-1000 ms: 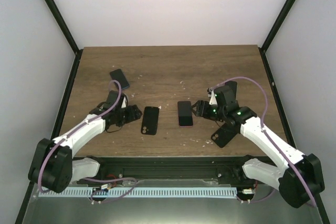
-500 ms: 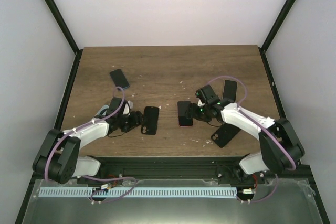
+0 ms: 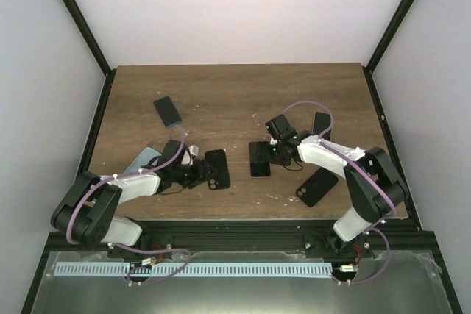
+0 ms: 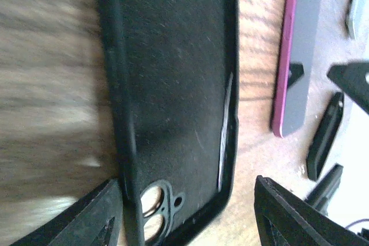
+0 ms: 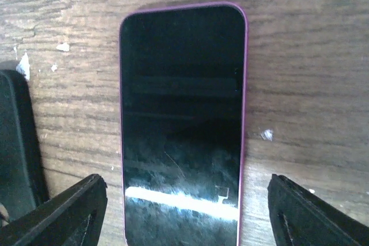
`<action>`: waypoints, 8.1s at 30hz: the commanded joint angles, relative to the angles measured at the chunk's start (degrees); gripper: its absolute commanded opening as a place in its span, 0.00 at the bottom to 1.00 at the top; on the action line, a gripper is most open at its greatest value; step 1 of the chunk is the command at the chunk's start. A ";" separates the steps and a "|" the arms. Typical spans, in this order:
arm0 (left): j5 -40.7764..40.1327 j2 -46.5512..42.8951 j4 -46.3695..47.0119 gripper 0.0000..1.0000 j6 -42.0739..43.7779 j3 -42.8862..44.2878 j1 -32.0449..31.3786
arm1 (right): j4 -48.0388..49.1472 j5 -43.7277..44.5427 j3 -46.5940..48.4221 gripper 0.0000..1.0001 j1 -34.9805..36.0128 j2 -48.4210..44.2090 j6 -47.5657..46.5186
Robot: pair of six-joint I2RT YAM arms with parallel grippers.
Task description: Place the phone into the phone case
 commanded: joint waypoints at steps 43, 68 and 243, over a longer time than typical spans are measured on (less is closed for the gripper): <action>-17.71 -9.69 -6.34 0.79 -0.21 3.15 -0.68 | -9.01 18.62 10.64 0.73 8.11 15.16 1.16; -14.82 15.03 -1.89 0.75 6.08 16.16 -0.50 | -4.54 18.78 -5.31 0.65 7.85 -0.32 4.04; -3.79 -4.31 1.14 0.32 -7.41 -1.46 -8.79 | 28.92 -19.15 -17.88 0.24 10.05 -1.17 10.43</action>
